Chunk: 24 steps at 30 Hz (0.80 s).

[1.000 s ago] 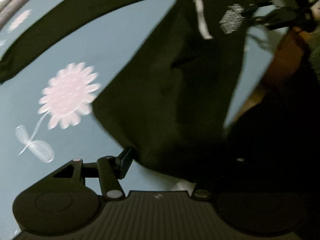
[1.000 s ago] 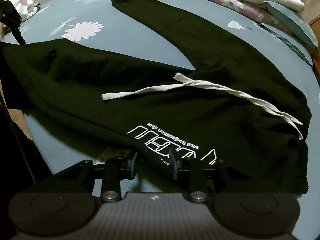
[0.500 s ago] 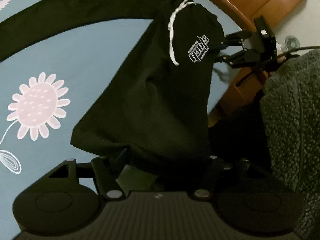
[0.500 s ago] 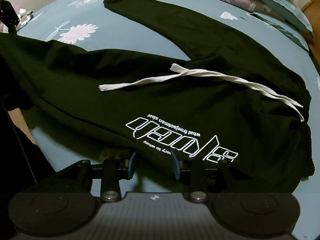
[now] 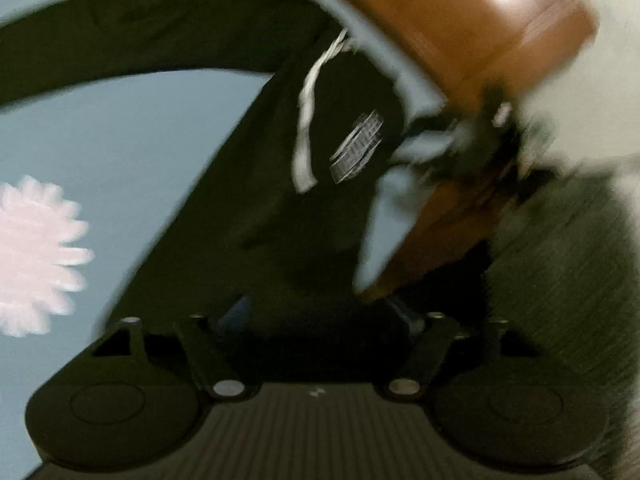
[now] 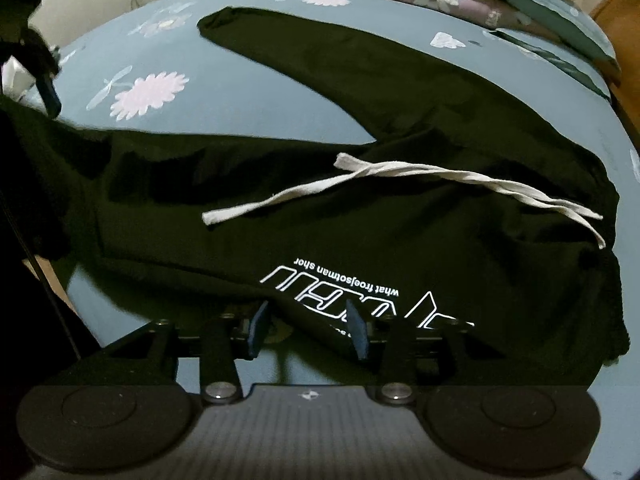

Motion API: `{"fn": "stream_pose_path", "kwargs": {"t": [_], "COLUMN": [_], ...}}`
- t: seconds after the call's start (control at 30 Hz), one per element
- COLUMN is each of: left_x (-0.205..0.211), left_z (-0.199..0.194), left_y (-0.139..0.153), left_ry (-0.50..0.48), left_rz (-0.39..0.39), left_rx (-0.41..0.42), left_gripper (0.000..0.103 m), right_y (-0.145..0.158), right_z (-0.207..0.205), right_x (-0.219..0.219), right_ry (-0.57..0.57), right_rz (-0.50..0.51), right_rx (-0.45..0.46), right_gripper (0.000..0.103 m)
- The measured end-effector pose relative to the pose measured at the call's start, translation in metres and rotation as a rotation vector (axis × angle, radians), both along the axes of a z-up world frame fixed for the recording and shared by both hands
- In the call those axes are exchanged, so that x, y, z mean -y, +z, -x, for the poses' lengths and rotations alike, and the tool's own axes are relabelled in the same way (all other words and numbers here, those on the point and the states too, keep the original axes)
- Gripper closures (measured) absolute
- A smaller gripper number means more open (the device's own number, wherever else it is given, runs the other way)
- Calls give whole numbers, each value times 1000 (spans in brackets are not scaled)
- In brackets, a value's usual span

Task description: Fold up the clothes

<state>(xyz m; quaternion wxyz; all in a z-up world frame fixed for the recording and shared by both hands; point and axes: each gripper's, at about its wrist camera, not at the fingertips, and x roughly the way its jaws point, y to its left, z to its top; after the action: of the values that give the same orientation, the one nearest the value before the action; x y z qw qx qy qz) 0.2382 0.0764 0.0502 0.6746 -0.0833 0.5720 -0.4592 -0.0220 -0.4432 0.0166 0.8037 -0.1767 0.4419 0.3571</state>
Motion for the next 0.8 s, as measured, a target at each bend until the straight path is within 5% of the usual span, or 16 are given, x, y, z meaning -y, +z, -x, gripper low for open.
{"fn": "stream_pose_path", "kwargs": {"t": [0.07,0.13,0.4,0.57,0.7,0.73,0.77,0.8], "left_x": [2,11,6,-9,-5,-4,-4,-4], "left_z": [-5,-7,-31,-35,-32,-31,-30,-30], "left_y": [-4,-6,-34,-67,-80,-79,-77,-75], "left_ry": [13,16,44,38,23,25,32,44], "left_rz": [65,29,-345,-440,-492,-505,-518,-527], "left_rx": [-15,30,239,206,219,229,236,237], "left_gripper": [23,23,25,52,56,62,86,98], "right_y": [3,6,17,13,9,8,7,5], "right_z": [-1,-2,0,3,0,-2,-4,-8], "right_x": [1,1,14,26,37,40,45,51], "right_ry": [-23,-47,-176,-272,-354,-379,-409,-447], "right_rz": [-16,-32,-54,-49,-55,-67,-82,-100], "right_rx": [-2,-2,17,10,8,3,-2,-8], "right_gripper": [56,56,56,56,56,56,56,56]}}
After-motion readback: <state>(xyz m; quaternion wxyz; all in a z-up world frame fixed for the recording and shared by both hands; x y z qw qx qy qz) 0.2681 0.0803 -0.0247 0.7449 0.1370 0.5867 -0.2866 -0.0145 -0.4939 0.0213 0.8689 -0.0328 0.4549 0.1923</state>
